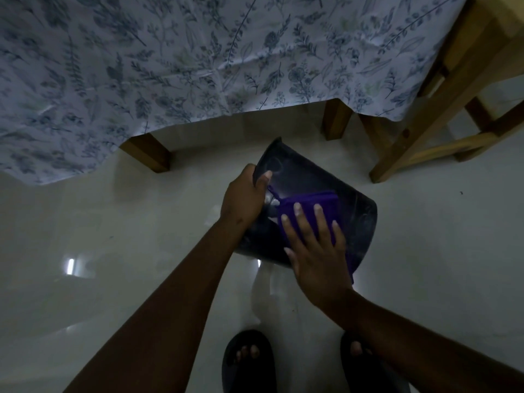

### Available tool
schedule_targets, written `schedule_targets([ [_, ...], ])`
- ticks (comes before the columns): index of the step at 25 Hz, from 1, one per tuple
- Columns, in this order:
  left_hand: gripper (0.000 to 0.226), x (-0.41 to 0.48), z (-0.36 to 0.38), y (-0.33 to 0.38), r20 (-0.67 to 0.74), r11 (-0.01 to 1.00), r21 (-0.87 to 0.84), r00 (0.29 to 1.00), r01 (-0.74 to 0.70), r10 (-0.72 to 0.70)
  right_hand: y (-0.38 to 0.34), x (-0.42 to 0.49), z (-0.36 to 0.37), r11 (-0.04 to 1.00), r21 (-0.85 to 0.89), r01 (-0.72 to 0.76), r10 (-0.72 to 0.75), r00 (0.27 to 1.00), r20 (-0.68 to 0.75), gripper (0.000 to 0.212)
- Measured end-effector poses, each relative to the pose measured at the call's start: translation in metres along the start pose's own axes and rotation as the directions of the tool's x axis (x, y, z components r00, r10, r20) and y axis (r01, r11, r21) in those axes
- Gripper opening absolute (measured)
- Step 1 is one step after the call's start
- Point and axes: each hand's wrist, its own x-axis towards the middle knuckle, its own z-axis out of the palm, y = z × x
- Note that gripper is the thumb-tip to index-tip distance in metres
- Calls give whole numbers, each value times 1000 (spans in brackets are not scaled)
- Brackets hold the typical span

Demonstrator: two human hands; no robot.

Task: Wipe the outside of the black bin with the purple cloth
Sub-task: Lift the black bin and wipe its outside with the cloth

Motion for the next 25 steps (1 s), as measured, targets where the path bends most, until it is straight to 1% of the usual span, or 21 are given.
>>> schedule_targets([
  [1, 30, 5, 2, 3, -5, 1000, -3, 1000, -24, 24, 3, 7, 0, 1000, 10, 3, -3, 1000, -4, 63],
  [3, 27, 7, 4, 4, -11, 998, -28, 999, -50, 50, 17, 44, -7, 997, 48, -66, 67, 997, -23, 58],
  [5, 26, 3, 4, 0, -21, 998, -51, 999, -38, 37, 36, 87, -18, 982, 101, -158, 159, 987, 1, 53],
  [7, 27, -3, 6, -2, -32, 997, -72, 999, -24, 22, 47, 101, -22, 970, 133, -204, 202, 979, 26, 52],
  [9, 28, -7, 7, -5, -52, 997, -84, 999, 1, -5, 35, 82, -21, 977, 107, -186, 184, 982, 33, 54],
  [10, 28, -7, 7, -7, -64, 996, -85, 998, 5, -10, 24, 67, -20, 985, 73, -153, 151, 988, 34, 56],
  [12, 26, -10, 7, -9, -78, 996, -87, 997, -8, 1, 5, 37, -17, 996, 52, -71, 70, 997, 31, 60],
  [14, 23, -14, 5, -8, -89, 991, -126, 996, -38, 27, 7, 35, -18, 998, 56, -25, 23, 999, 32, 58],
  [16, 20, -19, 3, -3, -80, 984, -160, 995, -74, 62, 25, 58, -23, 995, 70, -65, 63, 997, 35, 56],
  [17, 20, -22, 2, 1, -73, 984, -149, 994, -95, 85, 34, 72, -25, 989, 96, -110, 106, 994, 40, 55],
  [18, 20, -24, 0, 4, -74, 985, -127, 991, -117, 108, 44, 85, -28, 975, 158, -154, 147, 988, 52, 53],
  [19, 20, -24, -3, 8, -83, 985, -101, 988, -140, 132, 50, 96, -31, 951, 250, -183, 174, 983, 59, 52],
  [20, 19, -24, -8, 11, -95, 984, -76, 983, -163, 156, 51, 102, -33, 922, 341, -182, 178, 983, 45, 50],
  [22, 17, -22, -20, 17, -130, 973, -37, 966, -228, 222, 44, 106, -37, 888, 436, -149, 190, 981, -51, 47],
  [23, 17, -22, -25, 18, -142, 967, -24, 958, -253, 247, 39, 106, -40, 874, 462, -152, 225, 969, -106, 46],
  [25, 14, -25, -30, 16, -153, 966, 6, 954, -259, 257, 29, 104, -41, 853, 495, -168, 293, 938, -186, 44],
])
